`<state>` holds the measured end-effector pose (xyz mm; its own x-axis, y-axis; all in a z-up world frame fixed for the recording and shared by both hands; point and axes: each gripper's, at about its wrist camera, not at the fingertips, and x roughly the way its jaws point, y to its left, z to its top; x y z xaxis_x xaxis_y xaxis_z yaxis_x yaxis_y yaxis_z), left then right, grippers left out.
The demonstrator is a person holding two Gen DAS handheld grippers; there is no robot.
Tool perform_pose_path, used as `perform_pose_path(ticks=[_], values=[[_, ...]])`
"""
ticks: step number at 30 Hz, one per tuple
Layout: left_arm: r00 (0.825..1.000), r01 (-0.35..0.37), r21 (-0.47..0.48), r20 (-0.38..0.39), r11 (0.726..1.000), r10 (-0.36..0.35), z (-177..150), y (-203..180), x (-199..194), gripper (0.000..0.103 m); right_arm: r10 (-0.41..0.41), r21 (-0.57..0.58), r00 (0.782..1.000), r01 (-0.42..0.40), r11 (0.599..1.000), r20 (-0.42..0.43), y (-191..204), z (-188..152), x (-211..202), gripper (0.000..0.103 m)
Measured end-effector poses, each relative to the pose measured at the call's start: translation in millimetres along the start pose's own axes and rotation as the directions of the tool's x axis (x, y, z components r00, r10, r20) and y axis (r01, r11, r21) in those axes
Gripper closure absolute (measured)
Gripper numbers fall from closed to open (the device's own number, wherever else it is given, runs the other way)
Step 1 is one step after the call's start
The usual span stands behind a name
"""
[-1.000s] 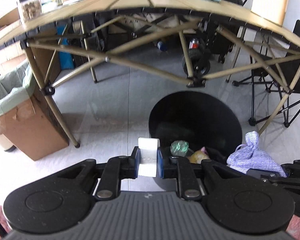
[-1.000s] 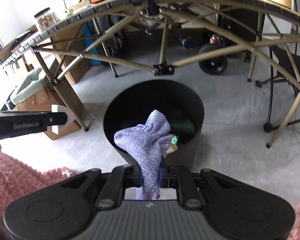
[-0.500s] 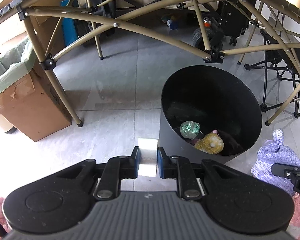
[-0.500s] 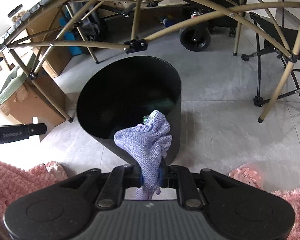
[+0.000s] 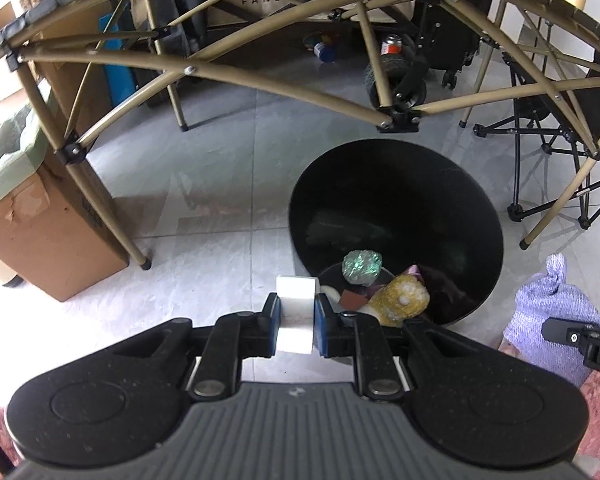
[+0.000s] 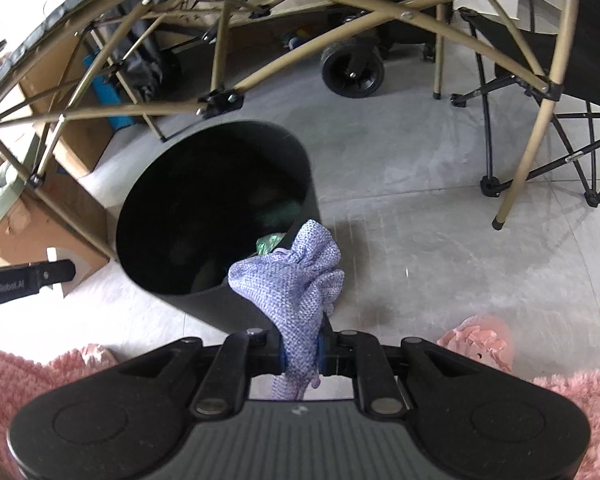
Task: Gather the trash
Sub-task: 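Lower the left tool into the bin and open it to drop the fuzzy toy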
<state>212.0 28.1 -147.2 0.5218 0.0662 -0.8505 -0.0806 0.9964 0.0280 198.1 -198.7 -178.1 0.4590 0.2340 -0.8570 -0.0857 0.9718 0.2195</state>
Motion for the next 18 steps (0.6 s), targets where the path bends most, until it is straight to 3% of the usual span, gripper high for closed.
perform_pose_path(ticks=[18], values=[[0.999,0.042,0.062,-0.018,0.997,-0.041,34,-47,23,0.085,-0.032,0.110,0.996,0.023,0.994,0.084,-33,35,0,0.090]])
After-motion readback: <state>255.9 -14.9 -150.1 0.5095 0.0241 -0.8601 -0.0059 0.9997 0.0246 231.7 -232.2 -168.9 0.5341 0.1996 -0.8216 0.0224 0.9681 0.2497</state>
